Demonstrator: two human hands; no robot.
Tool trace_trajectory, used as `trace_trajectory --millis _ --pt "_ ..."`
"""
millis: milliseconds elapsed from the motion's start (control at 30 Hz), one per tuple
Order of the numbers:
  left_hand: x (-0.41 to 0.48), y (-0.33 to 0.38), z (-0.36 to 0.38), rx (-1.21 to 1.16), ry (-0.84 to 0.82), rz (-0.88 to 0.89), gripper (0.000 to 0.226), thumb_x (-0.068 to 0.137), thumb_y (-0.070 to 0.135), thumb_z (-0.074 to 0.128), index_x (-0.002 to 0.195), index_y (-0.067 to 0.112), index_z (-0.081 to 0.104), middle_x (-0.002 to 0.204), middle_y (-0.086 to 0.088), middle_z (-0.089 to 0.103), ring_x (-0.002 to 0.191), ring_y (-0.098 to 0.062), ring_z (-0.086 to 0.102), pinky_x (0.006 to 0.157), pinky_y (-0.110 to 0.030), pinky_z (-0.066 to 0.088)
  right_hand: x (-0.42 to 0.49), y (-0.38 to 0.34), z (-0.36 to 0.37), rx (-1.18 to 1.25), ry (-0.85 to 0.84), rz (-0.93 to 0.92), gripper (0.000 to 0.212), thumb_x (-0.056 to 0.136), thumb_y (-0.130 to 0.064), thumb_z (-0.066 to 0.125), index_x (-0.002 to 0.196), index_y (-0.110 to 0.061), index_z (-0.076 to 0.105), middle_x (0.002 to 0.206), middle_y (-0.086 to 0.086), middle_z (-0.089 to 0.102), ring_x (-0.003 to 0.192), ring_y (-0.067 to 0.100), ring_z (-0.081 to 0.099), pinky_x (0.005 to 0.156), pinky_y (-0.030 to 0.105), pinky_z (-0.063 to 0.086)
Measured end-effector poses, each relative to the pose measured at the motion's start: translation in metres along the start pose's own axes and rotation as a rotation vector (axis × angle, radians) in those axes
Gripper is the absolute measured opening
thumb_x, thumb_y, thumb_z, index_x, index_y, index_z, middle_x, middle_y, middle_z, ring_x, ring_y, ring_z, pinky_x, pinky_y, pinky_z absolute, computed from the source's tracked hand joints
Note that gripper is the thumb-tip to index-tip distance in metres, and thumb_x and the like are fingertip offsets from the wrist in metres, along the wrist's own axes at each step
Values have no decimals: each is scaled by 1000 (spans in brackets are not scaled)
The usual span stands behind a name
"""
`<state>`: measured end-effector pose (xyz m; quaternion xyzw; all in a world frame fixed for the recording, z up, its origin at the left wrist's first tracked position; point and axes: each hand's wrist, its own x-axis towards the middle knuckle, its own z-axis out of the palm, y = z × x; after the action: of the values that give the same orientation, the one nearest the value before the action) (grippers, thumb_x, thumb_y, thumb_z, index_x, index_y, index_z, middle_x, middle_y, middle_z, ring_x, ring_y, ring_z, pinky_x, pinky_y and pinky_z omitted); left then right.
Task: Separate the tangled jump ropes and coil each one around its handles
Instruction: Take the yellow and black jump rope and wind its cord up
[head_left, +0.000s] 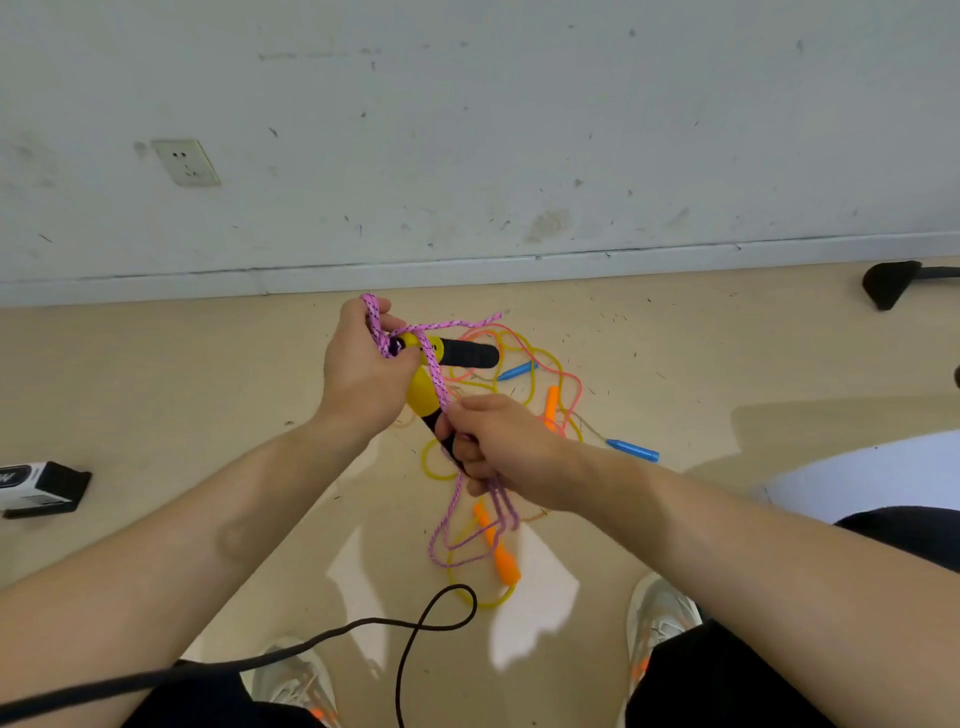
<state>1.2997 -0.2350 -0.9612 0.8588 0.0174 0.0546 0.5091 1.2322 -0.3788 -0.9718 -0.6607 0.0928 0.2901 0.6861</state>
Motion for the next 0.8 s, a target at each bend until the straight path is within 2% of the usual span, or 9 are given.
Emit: trace_trajectory --millis 167,300,367,433,500,567,633,667,800 --pt "-3 4 9 -279 93 -211 44 86 3 70 121 20 47 104 8 60 103 -23 64 90 -49 57 2 9 12 53 4 29 38 109 -34 34 83 -12 52 55 -3 35 45 12 29 52 27 36" --pt "-1 8 10 -478 62 -424 48 89 -1 66 130 5 44 118 -12 59 98 -30 67 82 -49 60 5 12 11 -94 85 -38 42 108 -40 33 90 -13 60 60 -4 36 51 12 30 51 26 32" --pt "-1 11 9 -550 37 -496 35 88 -2 62 121 1 51 106 -19 61 82 -27 67 75 -45 61 6 12 9 -157 123 -77 41 107 -40 34 97 -15 65 62 -5 36 55 13 32 52 27 32" --pt "-1 15 7 -603 12 -543 8 88 1 58 96 1 58 83 -14 61 66 -22 63 62 -35 58 6 11 7 -209 129 -109 37 106 -39 35 100 -19 66 62 -6 37 57 13 34 52 28 33" --pt "-3 21 4 -632 -20 -584 9 89 10 59 84 4 59 72 -9 57 53 -17 60 55 -30 56 5 8 7 -218 124 -130 34 106 -38 37 98 -22 66 59 -7 36 56 14 33 51 29 32" --pt "-2 22 1 -631 -68 -572 26 87 19 69 100 -3 63 79 -13 60 56 -20 63 60 -34 59 5 6 6 -200 115 -146 32 106 -37 39 97 -22 66 56 -7 34 54 14 30 51 30 29" --pt "-1 20 -1 -609 -112 -546 58 83 19 78 127 -9 52 91 -16 61 64 -23 66 64 -37 60 4 4 6 -196 103 -163 31 106 -34 39 97 -22 67 58 -6 33 54 15 28 52 32 27" --pt "-2 22 -3 -585 -130 -545 63 83 16 78 133 -8 48 95 -17 61 66 -24 67 63 -36 61 4 3 5 -204 103 -176 31 106 -34 41 97 -22 68 60 -5 34 55 15 29 52 32 27" --pt "-2 21 -9 -494 -208 -576 45 89 6 70 128 -8 52 111 -24 63 87 -30 65 72 -43 61 5 1 -3 -282 150 -201 31 104 -31 45 96 -17 71 58 -12 40 55 9 35 53 26 31"
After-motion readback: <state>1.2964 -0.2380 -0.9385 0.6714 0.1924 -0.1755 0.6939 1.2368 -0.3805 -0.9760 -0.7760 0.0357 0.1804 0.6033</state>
